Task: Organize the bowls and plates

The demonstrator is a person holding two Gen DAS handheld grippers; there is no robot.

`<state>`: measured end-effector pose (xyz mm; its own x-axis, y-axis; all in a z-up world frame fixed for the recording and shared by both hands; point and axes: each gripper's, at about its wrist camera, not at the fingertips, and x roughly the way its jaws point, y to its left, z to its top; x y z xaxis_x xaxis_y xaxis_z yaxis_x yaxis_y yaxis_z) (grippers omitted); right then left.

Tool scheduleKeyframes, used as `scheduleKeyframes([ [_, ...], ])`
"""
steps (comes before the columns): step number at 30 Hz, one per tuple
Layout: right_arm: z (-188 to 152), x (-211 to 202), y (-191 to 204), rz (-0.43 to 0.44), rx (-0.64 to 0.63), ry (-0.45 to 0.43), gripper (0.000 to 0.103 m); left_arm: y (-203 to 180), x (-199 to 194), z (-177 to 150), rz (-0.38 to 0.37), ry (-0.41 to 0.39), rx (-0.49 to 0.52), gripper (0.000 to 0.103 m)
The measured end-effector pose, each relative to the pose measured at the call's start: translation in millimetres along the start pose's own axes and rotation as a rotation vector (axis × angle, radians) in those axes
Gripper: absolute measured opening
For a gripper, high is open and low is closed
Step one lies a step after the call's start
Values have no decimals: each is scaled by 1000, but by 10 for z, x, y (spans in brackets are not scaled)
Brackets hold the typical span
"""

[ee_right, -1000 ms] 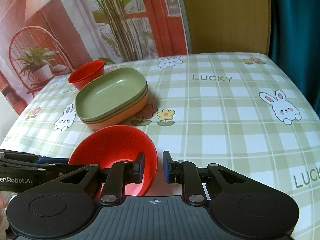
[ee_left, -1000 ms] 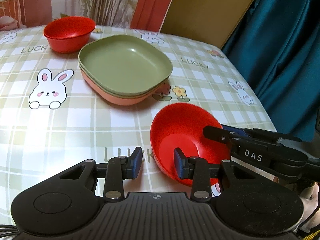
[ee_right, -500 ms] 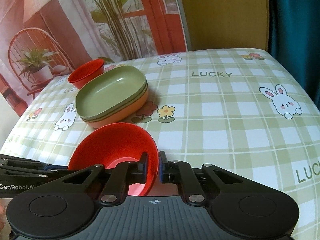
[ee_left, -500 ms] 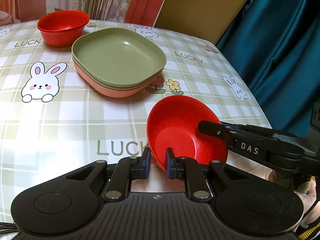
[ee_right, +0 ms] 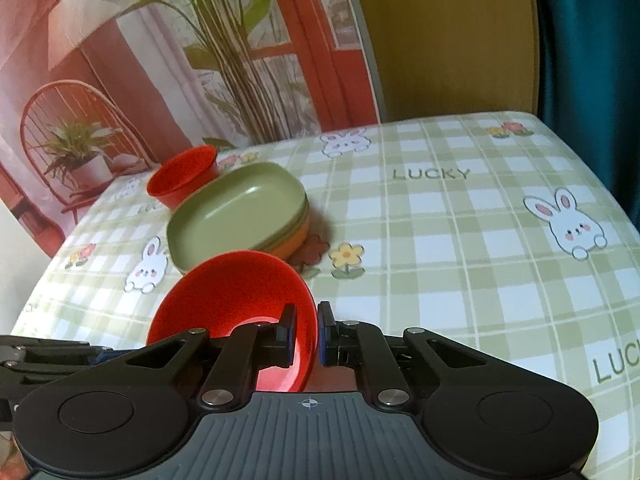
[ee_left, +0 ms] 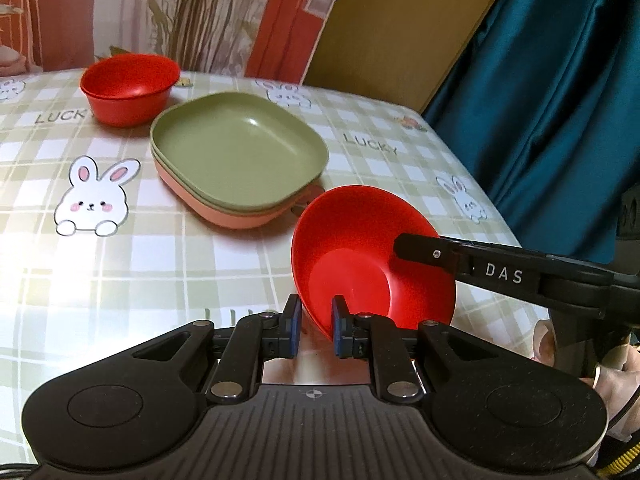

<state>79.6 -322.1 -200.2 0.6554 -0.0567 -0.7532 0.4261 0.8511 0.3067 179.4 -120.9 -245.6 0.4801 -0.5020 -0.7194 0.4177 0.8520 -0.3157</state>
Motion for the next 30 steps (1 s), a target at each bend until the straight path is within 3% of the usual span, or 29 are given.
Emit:
scheduleKeyframes([
  [14, 542, 267, 508, 62, -16, -27, 10, 400, -362, 373, 25, -157, -43, 17],
  [20, 887, 474, 817, 98, -33, -58, 9, 612, -490, 679, 67, -180, -6, 17],
  [30, 1390, 937, 1210, 109, -98, -63, 9, 986, -533, 1201, 110, -234, -25, 17],
])
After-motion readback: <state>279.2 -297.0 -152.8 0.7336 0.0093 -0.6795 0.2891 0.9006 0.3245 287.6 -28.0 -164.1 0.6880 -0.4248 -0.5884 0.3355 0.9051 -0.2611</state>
